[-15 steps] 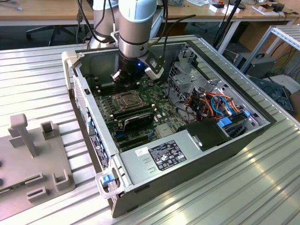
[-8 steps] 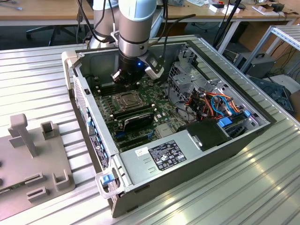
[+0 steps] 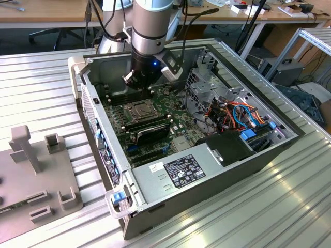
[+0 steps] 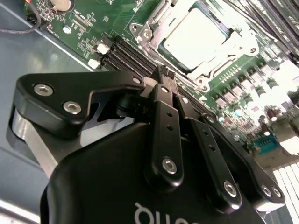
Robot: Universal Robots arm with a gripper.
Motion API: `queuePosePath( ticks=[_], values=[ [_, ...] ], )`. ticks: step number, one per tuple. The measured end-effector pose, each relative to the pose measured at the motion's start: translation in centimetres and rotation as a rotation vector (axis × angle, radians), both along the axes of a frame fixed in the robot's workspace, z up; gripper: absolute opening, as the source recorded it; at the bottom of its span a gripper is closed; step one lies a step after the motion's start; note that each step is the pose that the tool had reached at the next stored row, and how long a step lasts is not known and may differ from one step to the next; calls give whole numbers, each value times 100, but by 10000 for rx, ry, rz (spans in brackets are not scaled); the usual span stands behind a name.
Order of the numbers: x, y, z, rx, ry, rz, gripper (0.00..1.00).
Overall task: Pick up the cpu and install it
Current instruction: 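Install the first cpu locking lever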
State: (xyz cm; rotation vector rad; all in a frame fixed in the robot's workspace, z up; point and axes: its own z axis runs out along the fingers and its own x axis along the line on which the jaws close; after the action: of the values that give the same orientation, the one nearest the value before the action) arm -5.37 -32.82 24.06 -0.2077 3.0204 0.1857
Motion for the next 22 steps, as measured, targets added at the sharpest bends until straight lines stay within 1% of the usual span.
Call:
queuePosePath(
  ticks=[2, 3, 4, 5, 6, 7, 9, 10, 13, 16, 18, 19, 20, 22],
  values=[
    [0, 0, 21, -32, 172, -1, 11],
    [0, 0, 31, -160, 350, -2, 11],
    [0, 0, 33, -320, 396, -5, 11],
    [0, 0, 35, -471, 415, -7, 11],
    [0, 0, 36, -585, 428, -9, 11],
    [0, 0, 38, -758, 439, -14, 11],
    [1, -1, 39, -906, 441, -54, 11],
    [0, -1, 42, -953, 443, -103, 11],
    [-3, -1, 42, -954, 444, -119, 11],
    [-25, -1, 42, -954, 449, -134, 11],
    [-38, -2, 43, -956, 556, -142, 11],
    [-38, -2, 44, -957, 592, -148, 11],
    [-39, -2, 46, -957, 621, -156, 11],
    [-39, -2, 71, -964, 629, -170, 11]
  ],
)
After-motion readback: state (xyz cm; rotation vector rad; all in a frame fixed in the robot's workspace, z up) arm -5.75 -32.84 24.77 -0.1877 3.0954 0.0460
